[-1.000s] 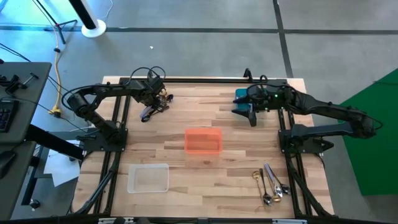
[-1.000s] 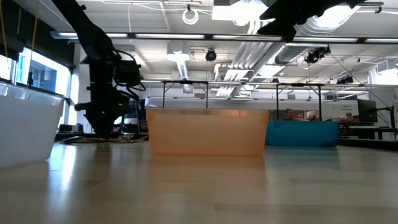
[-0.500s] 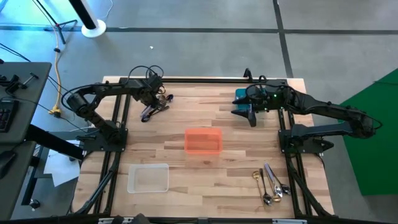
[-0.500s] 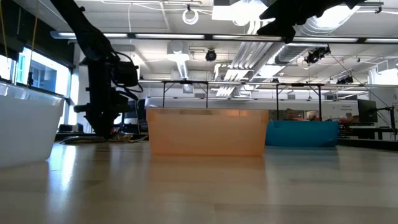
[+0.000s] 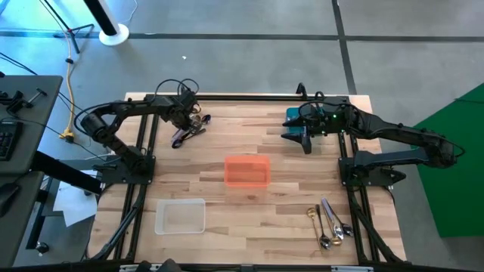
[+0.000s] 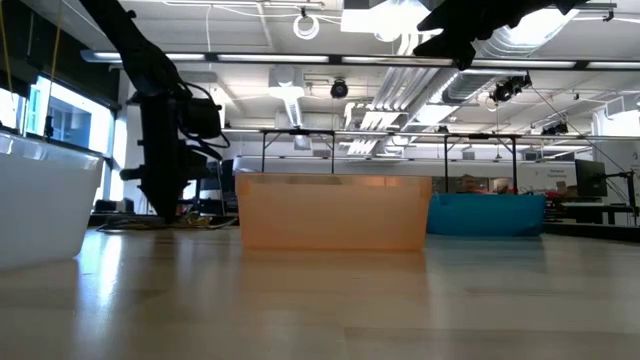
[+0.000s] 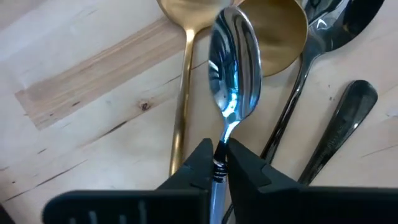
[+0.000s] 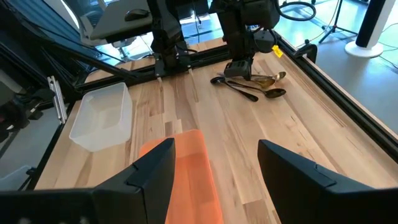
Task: Sort silverware by color (type)
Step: Put the top violet spoon into the blue bin
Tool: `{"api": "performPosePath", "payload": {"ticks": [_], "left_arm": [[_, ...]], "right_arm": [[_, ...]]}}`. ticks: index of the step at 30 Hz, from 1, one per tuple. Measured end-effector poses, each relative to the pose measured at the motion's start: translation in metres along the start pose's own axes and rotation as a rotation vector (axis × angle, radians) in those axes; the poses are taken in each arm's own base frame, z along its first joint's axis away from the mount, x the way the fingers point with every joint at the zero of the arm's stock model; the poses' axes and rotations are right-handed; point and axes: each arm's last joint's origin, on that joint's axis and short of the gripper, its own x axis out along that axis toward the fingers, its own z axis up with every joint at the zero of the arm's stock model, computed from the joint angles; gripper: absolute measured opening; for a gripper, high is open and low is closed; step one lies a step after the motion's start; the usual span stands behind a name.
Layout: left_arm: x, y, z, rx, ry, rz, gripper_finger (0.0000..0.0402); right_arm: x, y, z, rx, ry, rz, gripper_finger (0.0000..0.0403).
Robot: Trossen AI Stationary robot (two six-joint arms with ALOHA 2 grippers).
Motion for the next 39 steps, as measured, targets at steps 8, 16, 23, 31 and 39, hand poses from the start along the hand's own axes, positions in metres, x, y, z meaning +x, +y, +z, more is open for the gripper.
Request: {"api": "performPosePath", "payload": {"ticks": [8,16,23,31,39], "left_arm": [[-0.02,0.001,0.004,-0.006,-0.07,-0.027,0.0],[-0.035,0.002,0.002,-0.003,-0.118,-0.052,0.0001],[-0.054,0.001,0.0,0.048,-0.198,-0.128,0.0001],[-0.104,-0.017,-0.005,0.113,-0.497,-0.322,0.0],[-0.16,-0.056,-0.018,0.186,-0.869,-0.55,0.0]], "right_arm": [[0.0,0.0,0.0,-0.003,0.0,0.0,0.0215],[0.0,0.0,0.0,-0.002,0.0,0.0,0.0215],[0.0,0.0,0.0,-0.01,0.001,0.009,0.0215],[0.0,0.001,0.0,-0.012,0.003,0.026,0.0215],[0.0,0.001,0.0,-0.03,0.002,0.027,0.0215]]}}
